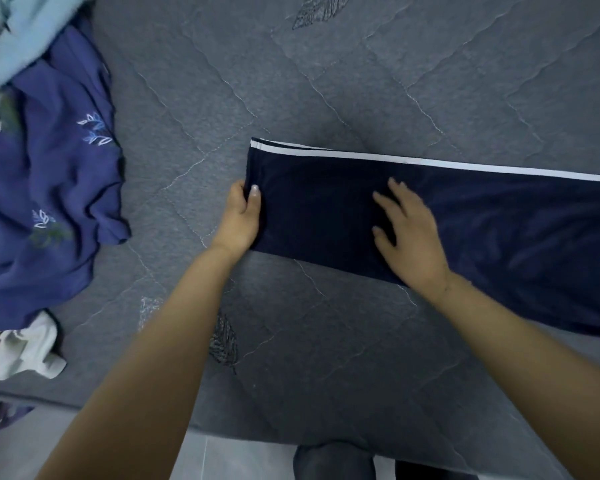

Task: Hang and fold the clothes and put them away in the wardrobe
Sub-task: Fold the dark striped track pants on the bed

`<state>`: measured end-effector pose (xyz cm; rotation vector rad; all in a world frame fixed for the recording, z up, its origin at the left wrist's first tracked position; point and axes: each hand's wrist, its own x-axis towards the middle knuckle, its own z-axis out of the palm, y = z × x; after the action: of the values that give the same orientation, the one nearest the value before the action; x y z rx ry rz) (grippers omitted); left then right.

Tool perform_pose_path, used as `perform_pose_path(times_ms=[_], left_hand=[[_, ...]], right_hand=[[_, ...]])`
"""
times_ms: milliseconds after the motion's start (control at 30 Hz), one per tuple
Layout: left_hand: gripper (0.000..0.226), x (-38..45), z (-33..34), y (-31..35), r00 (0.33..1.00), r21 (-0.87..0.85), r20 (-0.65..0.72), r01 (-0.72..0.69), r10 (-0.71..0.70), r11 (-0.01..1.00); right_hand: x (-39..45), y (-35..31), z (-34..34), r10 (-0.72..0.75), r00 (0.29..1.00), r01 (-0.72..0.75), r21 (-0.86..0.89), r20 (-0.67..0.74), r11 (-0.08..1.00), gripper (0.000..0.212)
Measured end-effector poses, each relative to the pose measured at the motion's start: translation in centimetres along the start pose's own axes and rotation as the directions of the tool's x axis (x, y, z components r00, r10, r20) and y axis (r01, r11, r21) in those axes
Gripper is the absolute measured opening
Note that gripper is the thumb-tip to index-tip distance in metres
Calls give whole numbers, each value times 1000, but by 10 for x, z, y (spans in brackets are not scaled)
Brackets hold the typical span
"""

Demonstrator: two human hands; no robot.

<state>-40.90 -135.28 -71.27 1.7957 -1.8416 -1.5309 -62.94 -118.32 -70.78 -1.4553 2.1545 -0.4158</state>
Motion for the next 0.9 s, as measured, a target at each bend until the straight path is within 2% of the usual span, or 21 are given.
perform_pose_path(times_ms=[100, 167, 233, 300, 367, 467, 533, 600, 733, 800, 900], left_hand=[[30, -6, 8, 13, 996, -125, 42, 82, -77, 989], [38, -12, 13, 25, 986, -233, 44, 169, -163, 958], [39, -20, 20, 44, 984, -283, 42, 179, -174, 942], [36, -33, 35, 70, 994, -299, 51, 105, -94, 948], [34, -54, 61, 100, 993, -302, 112, -10, 47, 953], [38, -91, 119, 139, 943, -217, 225, -196, 245, 956], [42, -112, 165, 156, 902, -154, 292, -284, 319, 946], [47, -126, 212, 164, 871, -116, 365, -308, 329, 944], [57, -140, 296, 163, 862, 12, 422, -316, 282, 949], [64, -144, 329, 154, 872, 137, 431, -317, 232, 938], [73, -152, 361, 141, 909, 389, 363, -346, 203, 854]], right_hand=[[-30, -6, 14, -14, 991, 8, 48, 136, 999, 57], [-47, -6, 18, 3, 988, -21, 120, 154, 992, 56], [-66, -6, 13, 97, 988, -130, 305, 120, 943, 49], [-87, -2, 0, 268, 960, -270, 503, 78, 821, 41], [-113, 10, -16, 449, 892, -369, 640, 41, 674, 33], [-161, 41, -43, 716, 695, -471, 793, 64, 387, 27], [-193, 71, -58, 829, 549, -508, 829, 103, 233, 22], [-224, 101, -70, 886, 442, -526, 840, 137, 133, 20], [-266, 164, -85, 937, 317, -516, 856, 148, 40, 25], [-278, 198, -92, 951, 278, -510, 859, 132, 30, 28], [-281, 240, -98, 959, 257, -510, 860, 116, 32, 30]])
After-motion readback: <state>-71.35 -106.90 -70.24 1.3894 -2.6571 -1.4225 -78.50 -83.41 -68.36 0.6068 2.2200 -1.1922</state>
